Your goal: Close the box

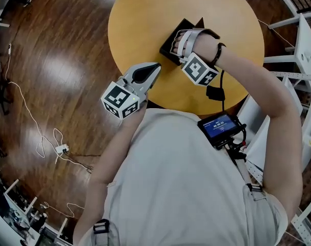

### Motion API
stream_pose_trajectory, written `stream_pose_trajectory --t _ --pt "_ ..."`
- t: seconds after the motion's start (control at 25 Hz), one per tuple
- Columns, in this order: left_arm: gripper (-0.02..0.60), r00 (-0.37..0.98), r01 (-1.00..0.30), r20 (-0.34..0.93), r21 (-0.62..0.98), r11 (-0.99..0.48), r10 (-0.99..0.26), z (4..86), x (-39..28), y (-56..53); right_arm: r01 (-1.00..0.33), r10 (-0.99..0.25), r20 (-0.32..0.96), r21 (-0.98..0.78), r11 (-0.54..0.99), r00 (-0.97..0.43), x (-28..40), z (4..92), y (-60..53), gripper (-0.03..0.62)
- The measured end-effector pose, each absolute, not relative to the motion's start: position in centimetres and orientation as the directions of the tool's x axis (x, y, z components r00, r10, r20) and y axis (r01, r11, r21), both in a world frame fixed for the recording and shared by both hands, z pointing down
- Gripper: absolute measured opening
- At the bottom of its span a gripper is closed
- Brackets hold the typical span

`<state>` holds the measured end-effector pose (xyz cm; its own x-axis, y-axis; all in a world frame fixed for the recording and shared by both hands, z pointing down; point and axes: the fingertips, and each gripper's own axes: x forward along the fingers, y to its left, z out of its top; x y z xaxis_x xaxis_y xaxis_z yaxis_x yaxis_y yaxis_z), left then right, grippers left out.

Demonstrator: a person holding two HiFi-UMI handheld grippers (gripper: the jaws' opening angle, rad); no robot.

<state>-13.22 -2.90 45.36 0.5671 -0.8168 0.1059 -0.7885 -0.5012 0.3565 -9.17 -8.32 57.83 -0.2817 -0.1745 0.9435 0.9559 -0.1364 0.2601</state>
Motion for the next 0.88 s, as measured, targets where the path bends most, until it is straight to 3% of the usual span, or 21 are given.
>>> stream_pose_trajectory --t 0.2,0.48,0.56,0.68,0.76,0.88 --pt "0.0 0.547 -0.804 0.109 0.343 -0.485 -0.83 44.7 -13.2 -2.2 0.941 -0.184 0.923 0.338 -0.027 -0.337 -12.1 57.5 -10.6 0.12" --pt "0.0 0.559 -0.798 0.11 0.341 -0.497 -0.822 44.7 -13.4 -2.8 0.807 -0.12 0.872 0.486 0.335 -0.475 -11.1 55.5 -11.1 0.082" --pt "0.0 0.584 -0.785 0.109 0.329 -0.525 -0.805 44.5 -13.1 -3.6 0.693 -0.097 0.833 0.512 0.507 -0.544 -10.5 54.1 -11.0 0.051" --pt "0.0 0.628 -0.758 0.107 0.304 -0.576 -0.771 43.9 -11.7 -4.9 0.403 -0.055 0.72 0.449 0.798 -0.692 -9.2 50.2 -10.8 0.021" --pt "0.0 0.666 -0.733 0.11 0.283 -0.619 -0.738 43.3 -10.2 -5.6 0.166 -0.049 0.592 0.304 0.938 -0.805 -7.7 46.8 -10.9 0.018" --pt "0.0 0.724 -0.684 0.115 0.244 -0.687 -0.68 42.4 -7.6 -6.7 -0.12 -0.129 0.374 0.047 0.992 -0.919 -4.4 42.7 -11.7 0.011"
